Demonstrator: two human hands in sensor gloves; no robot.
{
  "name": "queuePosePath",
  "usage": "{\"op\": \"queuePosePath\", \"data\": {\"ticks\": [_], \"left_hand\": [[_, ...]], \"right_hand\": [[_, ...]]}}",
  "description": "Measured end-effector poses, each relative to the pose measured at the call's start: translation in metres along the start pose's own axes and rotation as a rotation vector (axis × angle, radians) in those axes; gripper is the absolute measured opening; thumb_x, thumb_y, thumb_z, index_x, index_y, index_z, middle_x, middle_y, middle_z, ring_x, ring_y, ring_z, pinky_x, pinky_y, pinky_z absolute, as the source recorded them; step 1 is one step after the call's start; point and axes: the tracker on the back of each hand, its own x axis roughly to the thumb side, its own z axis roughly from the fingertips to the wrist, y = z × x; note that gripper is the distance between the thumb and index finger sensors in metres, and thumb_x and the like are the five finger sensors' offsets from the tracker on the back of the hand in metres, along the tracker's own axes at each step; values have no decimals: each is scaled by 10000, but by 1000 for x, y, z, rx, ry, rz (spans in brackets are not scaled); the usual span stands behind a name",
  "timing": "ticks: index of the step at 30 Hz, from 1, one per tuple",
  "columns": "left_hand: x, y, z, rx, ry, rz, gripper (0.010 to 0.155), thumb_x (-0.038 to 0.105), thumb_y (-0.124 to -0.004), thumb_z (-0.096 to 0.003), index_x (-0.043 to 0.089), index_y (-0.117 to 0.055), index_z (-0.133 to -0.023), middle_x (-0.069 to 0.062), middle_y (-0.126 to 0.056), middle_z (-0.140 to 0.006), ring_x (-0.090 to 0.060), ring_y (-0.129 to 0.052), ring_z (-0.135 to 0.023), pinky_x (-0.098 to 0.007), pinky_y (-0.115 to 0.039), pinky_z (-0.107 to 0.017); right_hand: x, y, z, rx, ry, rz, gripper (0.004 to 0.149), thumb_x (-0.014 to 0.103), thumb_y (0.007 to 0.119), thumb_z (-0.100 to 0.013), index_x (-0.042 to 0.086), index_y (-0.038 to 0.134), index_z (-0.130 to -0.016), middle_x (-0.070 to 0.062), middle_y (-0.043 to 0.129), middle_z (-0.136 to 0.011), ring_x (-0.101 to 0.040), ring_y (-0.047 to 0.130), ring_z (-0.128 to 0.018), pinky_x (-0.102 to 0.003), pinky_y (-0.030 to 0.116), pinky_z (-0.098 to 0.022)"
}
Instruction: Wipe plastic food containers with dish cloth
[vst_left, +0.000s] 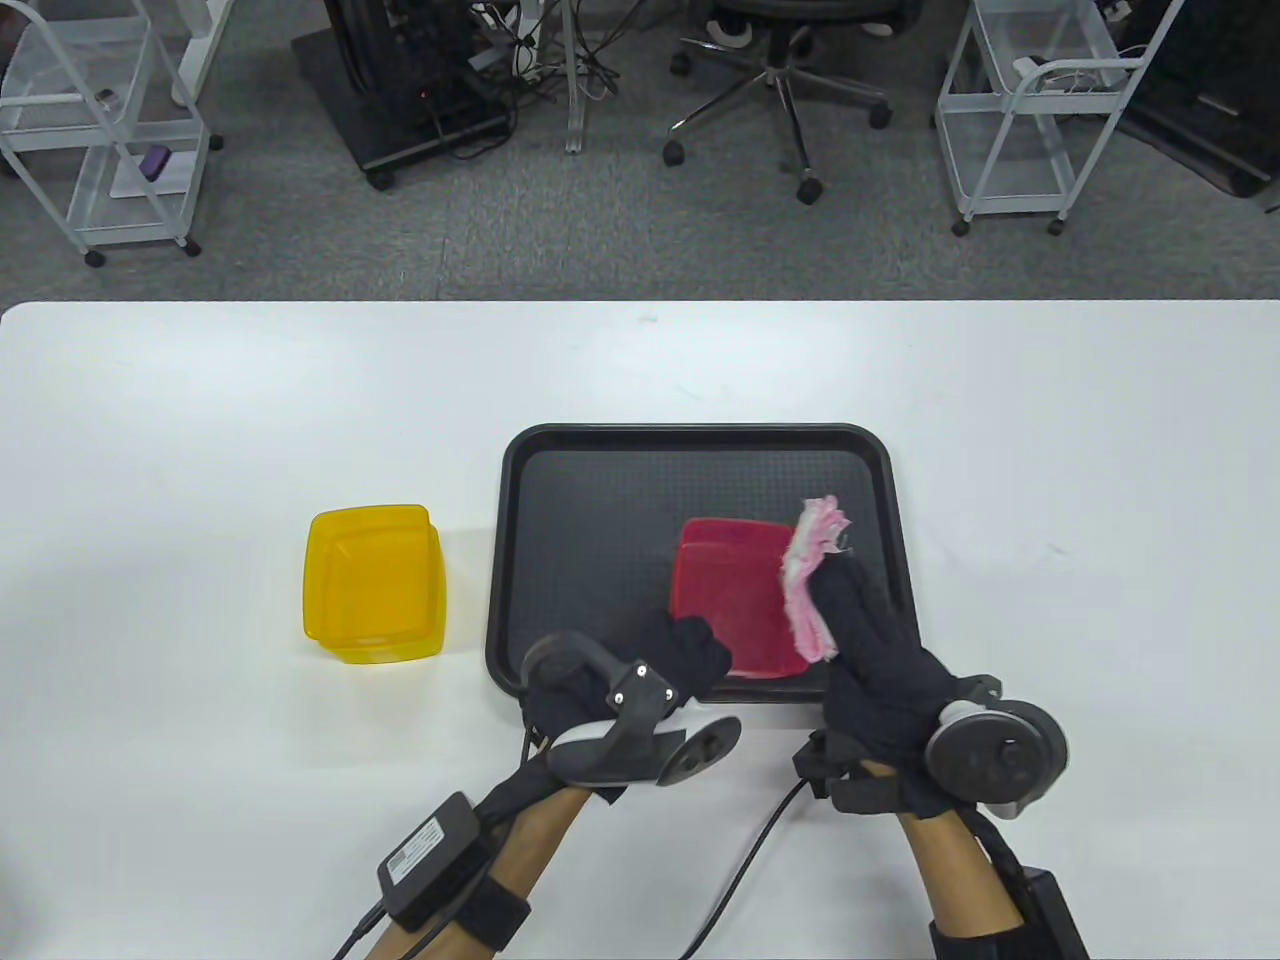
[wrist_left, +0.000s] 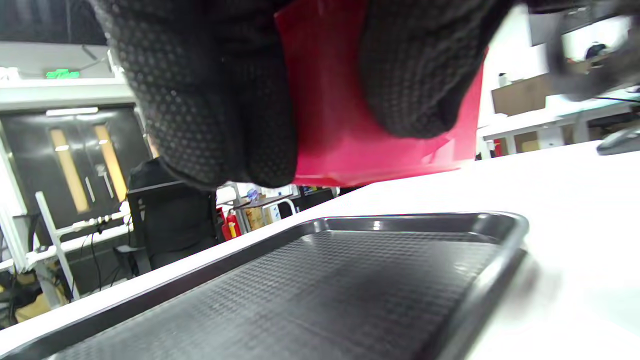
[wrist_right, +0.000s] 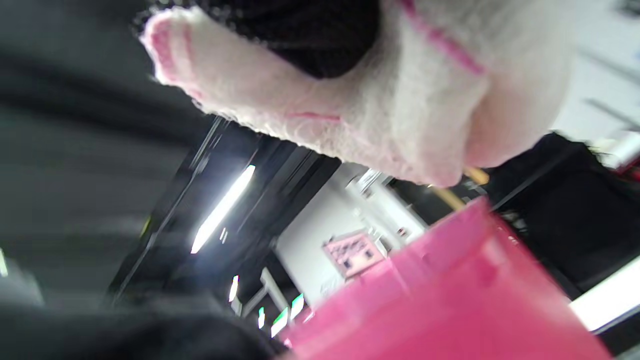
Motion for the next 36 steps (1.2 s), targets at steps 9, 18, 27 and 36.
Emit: {"op": "queuePosePath", "data": {"ticks": [9, 18, 27, 36], "left_hand": [[-1, 5, 43, 108, 28, 34, 385, 482, -883, -453, 332, -889, -807, 104, -959, -834, -257, -1093, -654, -284, -1009, -496], [-10, 12, 50, 174, 44, 22, 380, 474, -893, -442, 321, -916, -789, 98, -981, -800, -268, -1110, -613, -289, -1024, -478], [-19, 2, 49, 116, 54, -28, 352, 469, -928, -417, 351, -937, -749, 141, -1003, -770, -253, -1108, -653, -288, -1018, -499], [-17, 3, 50, 122, 46, -9, 364, 473, -926, -420, 338, -943, -758, 127, -1003, -777, -252, -1109, -642, -291, -1013, -495]], "right_hand": [[61, 70, -34, 448, -48, 539, 442, 31, 779, -443, 170, 808, -861, -165, 827, -939, -478, 844, -799, -552, 811, -509], [44, 75, -58, 608, 318, -3, 462, 57, 778, -464, 158, 744, -913, -183, 756, -969, -480, 784, -806, -543, 798, -504], [44, 82, -54, 832, 501, 46, 433, 24, 753, -454, 117, 794, -874, -201, 834, -905, -478, 859, -742, -569, 786, -475], [76, 104, -50, 815, 72, 700, 407, 21, 767, -440, 178, 850, -806, -122, 866, -902, -421, 847, -818, -533, 810, -524]]}}
